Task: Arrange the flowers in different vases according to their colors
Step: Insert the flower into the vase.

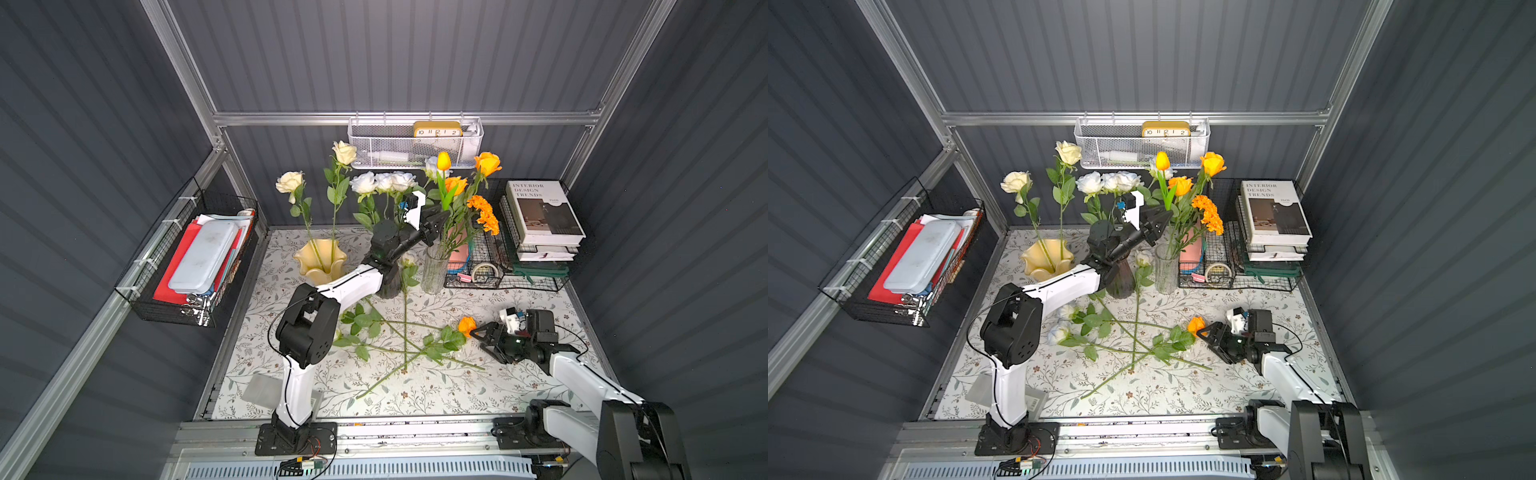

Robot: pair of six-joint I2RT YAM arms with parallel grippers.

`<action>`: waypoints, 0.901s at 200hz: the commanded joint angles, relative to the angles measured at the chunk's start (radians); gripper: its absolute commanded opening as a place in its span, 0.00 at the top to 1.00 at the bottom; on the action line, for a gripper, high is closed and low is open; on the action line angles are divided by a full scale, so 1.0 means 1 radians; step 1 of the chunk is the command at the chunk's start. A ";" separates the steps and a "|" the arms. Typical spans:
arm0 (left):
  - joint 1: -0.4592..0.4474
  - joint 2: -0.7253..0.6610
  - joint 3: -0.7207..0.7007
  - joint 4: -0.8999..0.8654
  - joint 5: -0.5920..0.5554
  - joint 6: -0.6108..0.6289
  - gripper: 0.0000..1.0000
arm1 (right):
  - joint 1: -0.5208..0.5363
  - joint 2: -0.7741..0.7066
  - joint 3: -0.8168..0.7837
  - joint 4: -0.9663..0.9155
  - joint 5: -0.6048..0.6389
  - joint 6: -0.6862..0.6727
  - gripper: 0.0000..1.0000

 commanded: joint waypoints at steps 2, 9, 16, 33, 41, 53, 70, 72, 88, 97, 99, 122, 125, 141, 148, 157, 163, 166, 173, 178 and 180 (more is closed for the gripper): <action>-0.018 -0.066 -0.050 -0.034 -0.058 0.052 0.34 | 0.004 -0.001 0.015 -0.002 0.002 -0.014 0.28; -0.026 -0.099 -0.072 -0.053 -0.086 0.080 0.28 | 0.004 -0.003 0.016 -0.006 0.006 -0.016 0.28; -0.030 -0.131 -0.089 -0.070 -0.104 0.102 0.28 | 0.005 -0.009 0.016 -0.009 0.010 -0.016 0.28; -0.032 -0.177 -0.109 -0.097 -0.120 0.125 0.26 | 0.006 -0.021 0.013 -0.009 0.013 -0.017 0.28; -0.032 -0.199 -0.109 -0.140 -0.135 0.133 0.25 | 0.007 -0.021 0.015 -0.011 0.009 -0.016 0.28; -0.033 -0.273 -0.174 -0.178 -0.161 0.126 0.25 | 0.006 -0.020 0.014 -0.012 0.002 -0.016 0.28; -0.037 -0.444 -0.271 -0.247 -0.267 0.088 0.23 | 0.006 -0.027 0.012 -0.013 0.004 -0.013 0.28; -0.037 -0.465 -0.280 -0.260 -0.281 0.087 0.23 | 0.007 -0.028 0.012 -0.013 0.006 -0.015 0.28; -0.038 -0.625 -0.347 -0.412 -0.334 0.054 0.21 | 0.007 -0.034 0.013 -0.015 0.012 -0.016 0.28; -0.039 -0.681 -0.350 -0.537 -0.361 0.021 0.21 | 0.007 -0.032 0.013 -0.014 0.008 -0.016 0.28; -0.039 -0.691 -0.348 -0.576 -0.370 0.015 0.21 | 0.006 -0.032 0.013 -0.013 0.007 -0.016 0.28; -0.040 -0.729 -0.343 -0.934 -0.405 -0.105 0.22 | 0.007 -0.027 0.013 -0.008 0.008 -0.014 0.28; -0.039 -0.726 -0.344 -0.973 -0.402 -0.126 0.23 | 0.006 -0.027 0.014 -0.010 0.009 -0.015 0.28; -0.039 -0.692 -0.361 -1.143 -0.374 -0.231 0.24 | 0.007 -0.026 0.015 -0.010 0.008 -0.016 0.28; -0.039 -0.671 -0.372 -1.180 -0.342 -0.264 0.26 | 0.007 -0.027 0.015 -0.010 0.008 -0.015 0.28; -0.040 -0.653 -0.385 -1.197 -0.313 -0.300 0.29 | 0.006 -0.027 0.015 -0.010 0.005 -0.016 0.28; -0.041 -0.648 -0.403 -1.183 -0.303 -0.322 0.30 | 0.006 -0.027 0.015 -0.009 0.003 -0.016 0.28; -0.041 -0.649 -0.415 -1.171 -0.300 -0.328 0.30 | 0.008 -0.027 0.015 -0.011 0.003 -0.016 0.28; -0.042 -0.652 -0.433 -1.147 -0.300 -0.335 0.31 | 0.007 -0.027 0.015 -0.010 0.002 -0.016 0.28; -0.044 -0.655 -0.444 -1.132 -0.308 -0.333 0.32 | 0.007 -0.028 0.014 -0.010 0.002 -0.016 0.28; -0.045 -0.656 -0.448 -1.127 -0.314 -0.330 0.32 | 0.008 -0.030 0.014 -0.009 0.002 -0.016 0.28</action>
